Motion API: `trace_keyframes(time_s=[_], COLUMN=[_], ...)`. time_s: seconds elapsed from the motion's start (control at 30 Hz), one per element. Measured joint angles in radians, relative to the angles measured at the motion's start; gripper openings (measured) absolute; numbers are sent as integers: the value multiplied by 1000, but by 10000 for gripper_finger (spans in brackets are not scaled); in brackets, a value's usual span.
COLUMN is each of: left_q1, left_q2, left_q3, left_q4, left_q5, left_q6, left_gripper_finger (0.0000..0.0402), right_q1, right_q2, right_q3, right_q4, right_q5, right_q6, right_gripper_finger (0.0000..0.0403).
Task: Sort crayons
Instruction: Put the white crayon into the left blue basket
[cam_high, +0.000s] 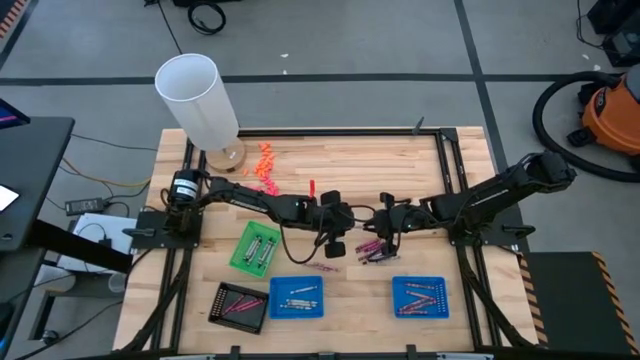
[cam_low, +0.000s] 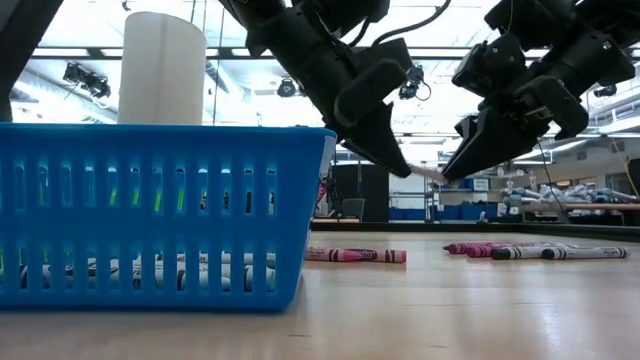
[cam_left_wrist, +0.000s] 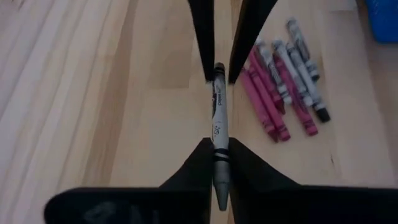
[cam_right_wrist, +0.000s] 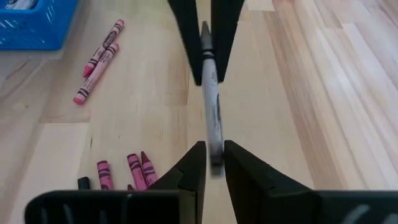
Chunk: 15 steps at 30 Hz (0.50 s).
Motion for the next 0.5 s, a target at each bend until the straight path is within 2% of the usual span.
trace_keyframes(time_s=[0.17,0.33,0.5], left_q1=[-8,-40,-84], left_q2=[-7,-64,-154], left_q3=[0,0,2], left_q4=[-105,-249,-355], left_q5=[-13,-10,86], left_q6=[-48,-141,-306], left_gripper_finger=[30,40,41], right_q1=[10,22,53], right_q2=[0,0,0], right_q3=[0,0,0], right_q4=[-33,-52,-58], right_q5=[-4,-4,14], right_q6=[17,64,89], right_gripper_finger=[89,116,120])
